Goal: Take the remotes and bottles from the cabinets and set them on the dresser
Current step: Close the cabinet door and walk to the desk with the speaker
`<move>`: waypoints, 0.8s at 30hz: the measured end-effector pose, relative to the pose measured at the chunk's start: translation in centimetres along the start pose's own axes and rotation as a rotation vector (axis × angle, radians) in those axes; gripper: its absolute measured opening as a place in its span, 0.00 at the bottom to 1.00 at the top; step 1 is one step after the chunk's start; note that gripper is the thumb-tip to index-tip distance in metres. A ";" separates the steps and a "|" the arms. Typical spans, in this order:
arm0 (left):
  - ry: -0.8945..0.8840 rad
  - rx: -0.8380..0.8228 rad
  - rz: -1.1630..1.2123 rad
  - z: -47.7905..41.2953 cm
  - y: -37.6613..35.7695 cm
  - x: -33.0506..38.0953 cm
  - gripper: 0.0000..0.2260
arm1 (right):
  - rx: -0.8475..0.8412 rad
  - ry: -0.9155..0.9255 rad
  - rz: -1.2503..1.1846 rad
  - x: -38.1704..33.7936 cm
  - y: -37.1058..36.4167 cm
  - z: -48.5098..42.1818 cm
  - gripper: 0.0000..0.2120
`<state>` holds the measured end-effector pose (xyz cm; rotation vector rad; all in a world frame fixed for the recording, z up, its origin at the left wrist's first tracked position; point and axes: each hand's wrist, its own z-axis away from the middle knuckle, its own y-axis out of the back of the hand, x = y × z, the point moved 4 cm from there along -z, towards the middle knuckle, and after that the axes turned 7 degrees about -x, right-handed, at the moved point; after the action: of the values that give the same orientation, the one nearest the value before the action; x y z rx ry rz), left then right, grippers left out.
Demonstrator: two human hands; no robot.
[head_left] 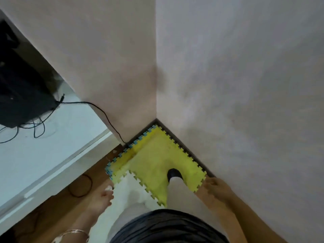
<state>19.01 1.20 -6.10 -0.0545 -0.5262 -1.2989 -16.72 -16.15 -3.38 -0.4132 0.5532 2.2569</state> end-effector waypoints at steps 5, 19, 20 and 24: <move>-0.016 0.067 0.193 2.1 -4.2 3.3 0.09 | 0.016 -0.051 0.195 -3.4 7.0 -3.3 0.12; 0.224 0.166 0.619 2.4 -4.8 -2.4 0.15 | -0.201 0.044 0.320 -18.7 2.3 -8.0 0.01; 0.233 0.174 0.659 2.4 -4.6 -2.4 0.16 | -0.208 0.067 0.350 -19.9 1.5 -8.1 0.02; 0.236 0.167 0.730 1.9 -2.4 -0.6 0.15 | -0.205 0.144 0.391 -23.9 -0.8 -8.9 0.03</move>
<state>16.07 1.63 -5.29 0.0438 -0.3576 -0.5365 0.67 -34.60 -0.40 -0.6182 0.5114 2.6881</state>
